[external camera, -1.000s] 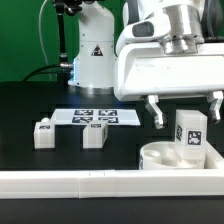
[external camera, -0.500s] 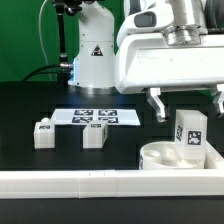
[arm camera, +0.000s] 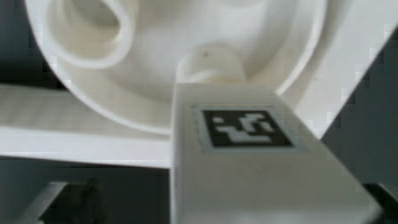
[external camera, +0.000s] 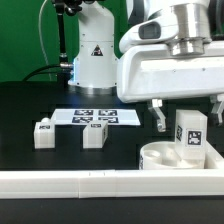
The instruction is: Assemble stool
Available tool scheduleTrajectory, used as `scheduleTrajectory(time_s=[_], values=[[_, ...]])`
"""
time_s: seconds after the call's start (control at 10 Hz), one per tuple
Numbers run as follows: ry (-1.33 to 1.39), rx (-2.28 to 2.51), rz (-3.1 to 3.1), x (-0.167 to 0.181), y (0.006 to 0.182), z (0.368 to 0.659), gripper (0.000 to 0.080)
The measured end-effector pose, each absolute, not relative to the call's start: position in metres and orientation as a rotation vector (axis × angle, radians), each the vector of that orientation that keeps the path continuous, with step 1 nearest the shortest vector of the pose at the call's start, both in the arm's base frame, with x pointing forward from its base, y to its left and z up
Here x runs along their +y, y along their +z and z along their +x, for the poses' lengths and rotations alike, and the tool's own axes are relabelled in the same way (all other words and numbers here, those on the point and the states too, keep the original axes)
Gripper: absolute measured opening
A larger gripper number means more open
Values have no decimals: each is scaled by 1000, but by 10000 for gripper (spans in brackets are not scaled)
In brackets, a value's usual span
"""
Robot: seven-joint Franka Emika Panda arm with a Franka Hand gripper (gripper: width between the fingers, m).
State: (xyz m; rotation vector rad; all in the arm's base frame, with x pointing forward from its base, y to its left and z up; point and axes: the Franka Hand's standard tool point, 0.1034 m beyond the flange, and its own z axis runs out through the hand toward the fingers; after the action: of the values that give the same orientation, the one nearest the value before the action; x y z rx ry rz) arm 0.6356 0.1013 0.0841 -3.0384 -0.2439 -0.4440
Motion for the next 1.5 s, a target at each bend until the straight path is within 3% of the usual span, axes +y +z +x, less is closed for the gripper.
scheduleTrajectory(time_s=[0.4,0.9,1.0,1.1,1.2,1.5], values=[[-51,-247,-3058,97,90,635,649],[-107,-240,-3060,95,87,642,626],[-104,-240,-3059,97,86,641,445],[-106,-244,-3059,100,85,641,445],[-105,-261,-3059,102,85,641,337],[-100,-229,-3059,104,85,640,337]])
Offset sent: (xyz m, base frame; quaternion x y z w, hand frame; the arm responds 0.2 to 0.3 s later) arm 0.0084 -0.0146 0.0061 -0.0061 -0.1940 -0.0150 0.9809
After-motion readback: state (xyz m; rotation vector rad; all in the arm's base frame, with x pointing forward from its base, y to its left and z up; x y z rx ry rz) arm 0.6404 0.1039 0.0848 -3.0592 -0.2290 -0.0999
